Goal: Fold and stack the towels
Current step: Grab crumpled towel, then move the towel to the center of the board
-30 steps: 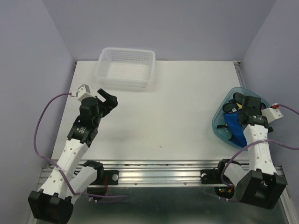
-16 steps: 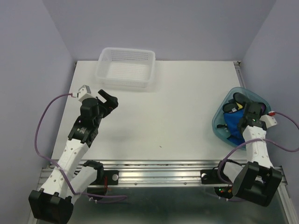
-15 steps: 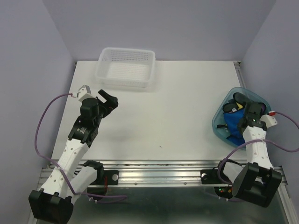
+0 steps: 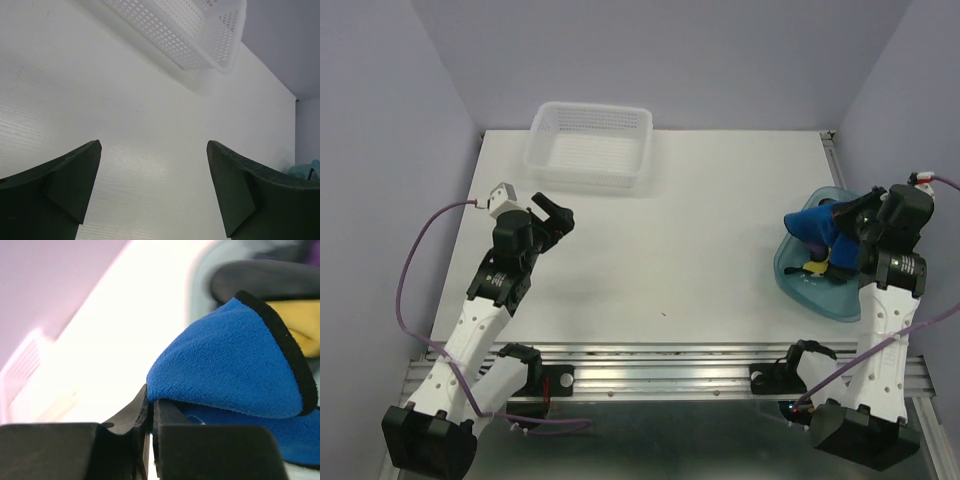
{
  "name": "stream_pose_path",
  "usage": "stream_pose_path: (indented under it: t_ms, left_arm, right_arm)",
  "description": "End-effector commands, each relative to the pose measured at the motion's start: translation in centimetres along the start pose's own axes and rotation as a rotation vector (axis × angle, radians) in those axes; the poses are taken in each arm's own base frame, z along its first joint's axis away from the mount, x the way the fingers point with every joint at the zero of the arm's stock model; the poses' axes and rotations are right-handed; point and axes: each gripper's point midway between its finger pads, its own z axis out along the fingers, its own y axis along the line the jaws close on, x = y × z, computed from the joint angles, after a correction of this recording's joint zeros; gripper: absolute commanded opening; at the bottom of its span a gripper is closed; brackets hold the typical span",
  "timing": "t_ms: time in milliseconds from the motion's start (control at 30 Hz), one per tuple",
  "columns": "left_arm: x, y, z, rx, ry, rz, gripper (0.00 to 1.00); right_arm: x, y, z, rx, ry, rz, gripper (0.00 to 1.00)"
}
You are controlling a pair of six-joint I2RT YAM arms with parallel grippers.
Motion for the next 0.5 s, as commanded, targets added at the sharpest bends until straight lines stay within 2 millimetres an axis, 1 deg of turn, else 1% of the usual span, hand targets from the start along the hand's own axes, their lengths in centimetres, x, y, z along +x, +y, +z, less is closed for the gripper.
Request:
stream_pose_path:
  t_ms: [0,33,67,100,167,200,233,267,300,367,400,433,467]
  left_arm:
    - [-0.1,-1.3,0.3,0.066,-0.003,0.018,0.99]
    - [0.0,-1.3,0.4,0.066,0.003,0.022,0.99]
    - [0.0,-1.4,0.4,0.068,0.003,0.022,0.99]
    - [-0.1,-1.4,0.5,0.07,0.001,0.021,0.99]
    - [0.0,-1.4,0.5,0.069,0.006,0.025,0.99]
    - [0.1,-1.5,0.4,0.077,0.009,0.025,0.99]
    - [0.1,-1.5,0.4,0.077,0.011,0.024,0.99]
    - [0.2,-1.4,0.3,0.074,0.01,0.019,0.99]
    - [0.2,-1.1,0.2,0.067,0.007,0.012,0.99]
    - [0.3,-0.8,0.1,0.056,0.002,0.005,0.99]
    - [0.4,-0.6,0.0,0.051,0.002,-0.004,0.99]
    - [0.6,-0.4,0.0,0.047,0.006,-0.005,0.99]
    - [0.8,-0.3,0.0,0.043,0.012,-0.006,0.99]
  right_arm:
    - [-0.5,11.7,-3.4,-0.546,0.086,-0.161,0.01]
    - [1.2,14.0,-4.0,-0.616,0.133,-0.203,0.01]
    - [1.7,15.8,-4.4,-0.658,0.13,-0.236,0.01]
    - [5.1,18.6,-6.2,-0.753,0.197,-0.312,0.01]
    - [9.4,20.7,-6.8,-0.794,0.267,-0.405,0.02]
    - [13.6,21.9,-7.1,-0.791,0.322,-0.493,0.06]
    - [15.8,22.0,-6.9,-0.772,0.351,-0.537,0.06]
    - [17.6,21.8,-6.5,-0.745,0.373,-0.569,0.06]
    - [19.9,21.0,-5.4,-0.687,0.394,-0.59,0.06]
    - [21.7,20.0,-4.7,-0.682,0.419,-0.601,0.06]
    - [21.8,19.8,-4.3,-0.666,0.409,-0.583,0.13]
    - [22.0,18.8,-3.6,-0.623,0.403,-0.58,0.26]
    - [22.5,17.5,-2.8,-0.571,0.406,-0.581,0.43]
